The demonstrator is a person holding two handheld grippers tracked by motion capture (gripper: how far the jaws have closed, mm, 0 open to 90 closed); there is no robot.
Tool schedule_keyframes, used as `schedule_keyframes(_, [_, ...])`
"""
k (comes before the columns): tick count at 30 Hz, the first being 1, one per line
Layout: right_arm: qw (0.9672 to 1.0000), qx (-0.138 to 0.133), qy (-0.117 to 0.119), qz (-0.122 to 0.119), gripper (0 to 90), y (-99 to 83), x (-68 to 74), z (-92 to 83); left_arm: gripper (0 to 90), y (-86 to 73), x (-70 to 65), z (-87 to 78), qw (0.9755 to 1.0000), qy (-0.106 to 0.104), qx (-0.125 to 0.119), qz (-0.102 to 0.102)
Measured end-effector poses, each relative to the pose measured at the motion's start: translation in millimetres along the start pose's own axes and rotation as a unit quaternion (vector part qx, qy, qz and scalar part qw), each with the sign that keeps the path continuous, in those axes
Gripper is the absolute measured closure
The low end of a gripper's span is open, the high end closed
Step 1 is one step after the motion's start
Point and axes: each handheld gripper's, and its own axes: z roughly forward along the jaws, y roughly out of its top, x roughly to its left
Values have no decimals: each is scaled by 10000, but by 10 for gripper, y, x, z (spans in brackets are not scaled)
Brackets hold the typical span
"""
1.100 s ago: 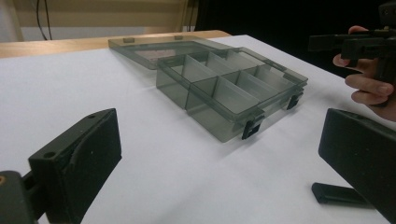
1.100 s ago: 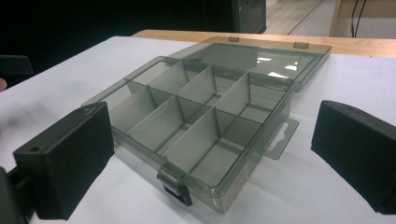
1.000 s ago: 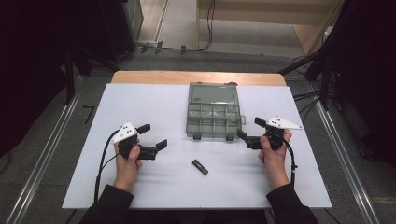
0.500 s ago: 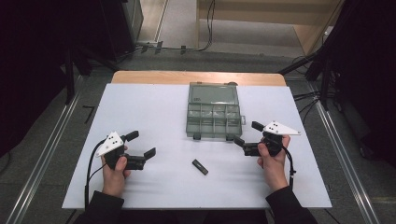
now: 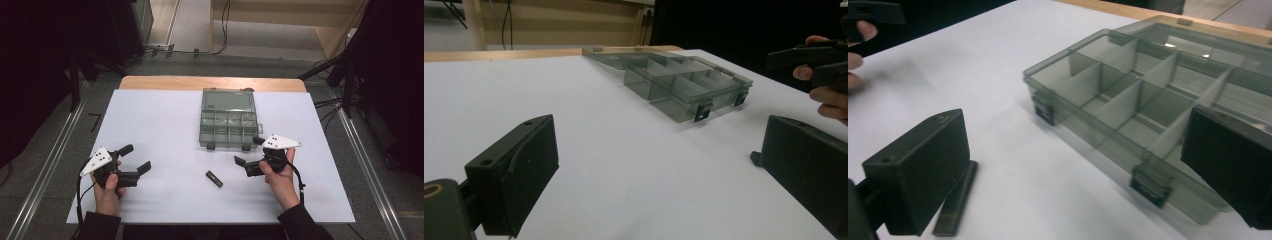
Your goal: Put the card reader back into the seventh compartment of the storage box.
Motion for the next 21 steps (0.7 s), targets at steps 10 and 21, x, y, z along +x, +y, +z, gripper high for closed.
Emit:
schedule_keyframes(10, [9982, 337, 411, -281, 0, -24, 222, 110, 15, -41, 0, -128, 10000, 77, 16, 21])
schedule_keyframes(21, [9936, 661, 777, -480, 53, -33, 455, 248, 15, -64, 58, -182, 9998, 207, 1, -24])
